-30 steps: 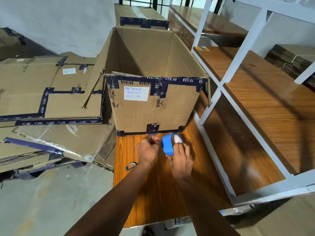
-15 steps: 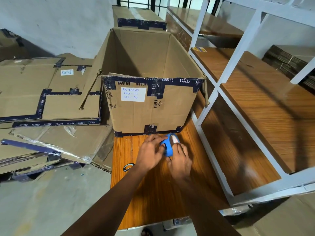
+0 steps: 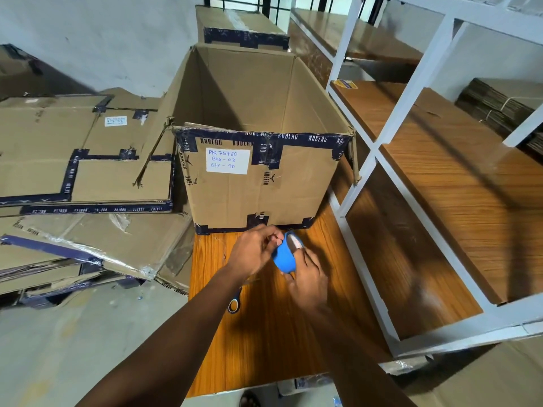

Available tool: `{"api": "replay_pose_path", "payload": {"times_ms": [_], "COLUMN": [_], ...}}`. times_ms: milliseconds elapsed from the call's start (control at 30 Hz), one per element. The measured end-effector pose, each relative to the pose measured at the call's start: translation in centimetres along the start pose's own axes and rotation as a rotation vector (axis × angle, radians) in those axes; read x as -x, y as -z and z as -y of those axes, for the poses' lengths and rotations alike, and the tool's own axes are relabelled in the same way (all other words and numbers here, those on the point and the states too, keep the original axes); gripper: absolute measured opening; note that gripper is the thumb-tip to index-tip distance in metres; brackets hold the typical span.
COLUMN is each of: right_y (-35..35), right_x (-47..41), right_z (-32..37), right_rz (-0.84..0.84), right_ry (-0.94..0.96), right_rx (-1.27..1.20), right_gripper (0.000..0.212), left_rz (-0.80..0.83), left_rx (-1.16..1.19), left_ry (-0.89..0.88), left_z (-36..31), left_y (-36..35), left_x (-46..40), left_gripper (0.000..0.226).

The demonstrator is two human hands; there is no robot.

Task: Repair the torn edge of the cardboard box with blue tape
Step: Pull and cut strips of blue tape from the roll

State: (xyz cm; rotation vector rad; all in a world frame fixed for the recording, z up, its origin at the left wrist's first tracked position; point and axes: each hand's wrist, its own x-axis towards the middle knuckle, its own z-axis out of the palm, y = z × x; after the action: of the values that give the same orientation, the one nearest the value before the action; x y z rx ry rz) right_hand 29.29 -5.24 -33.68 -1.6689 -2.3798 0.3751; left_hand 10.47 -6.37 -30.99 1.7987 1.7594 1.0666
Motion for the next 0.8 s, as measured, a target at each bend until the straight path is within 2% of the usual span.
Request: {"api": "replay_pose_path", "payload": {"times_ms": [167, 267, 433, 600, 800], "right_y": [-0.6, -1.4, -3.0, -5.1, -4.4], "right_x": [-0.2, -0.2, 0.5, 1.1, 1.0], "right_z": [-0.9, -1.6, -3.4, -5.1, -5.2], "right_rz": [0.073, 0.171, 0.315, 0.241, 0.215], "right_ry": [0.024, 0.001, 0.007, 0.041, 0.068], "right_rx": [-0.044, -0.106, -0.202, -0.243, -0.234], "right_gripper": [0.069, 0.073, 0.078, 0.082, 0.083], "left_rz": [0.033, 0.069, 0.207, 0.176, 0.17], "left_rx": [-0.107, -0.151, -0.228, -0.165, -0.155], "left_ry": [0.006, 0.038, 0.132, 0.122, 0.12], "left_z": [1.0, 1.2, 1.9, 2.5, 2.3], "left_y": [-0.7, -1.6, -3.2, -4.7, -5.4], "left_x": [0.2, 0.3, 1.4, 2.6, 2.4], "left_gripper": [0.012, 0.014, 0.021, 0.017, 0.021]}}
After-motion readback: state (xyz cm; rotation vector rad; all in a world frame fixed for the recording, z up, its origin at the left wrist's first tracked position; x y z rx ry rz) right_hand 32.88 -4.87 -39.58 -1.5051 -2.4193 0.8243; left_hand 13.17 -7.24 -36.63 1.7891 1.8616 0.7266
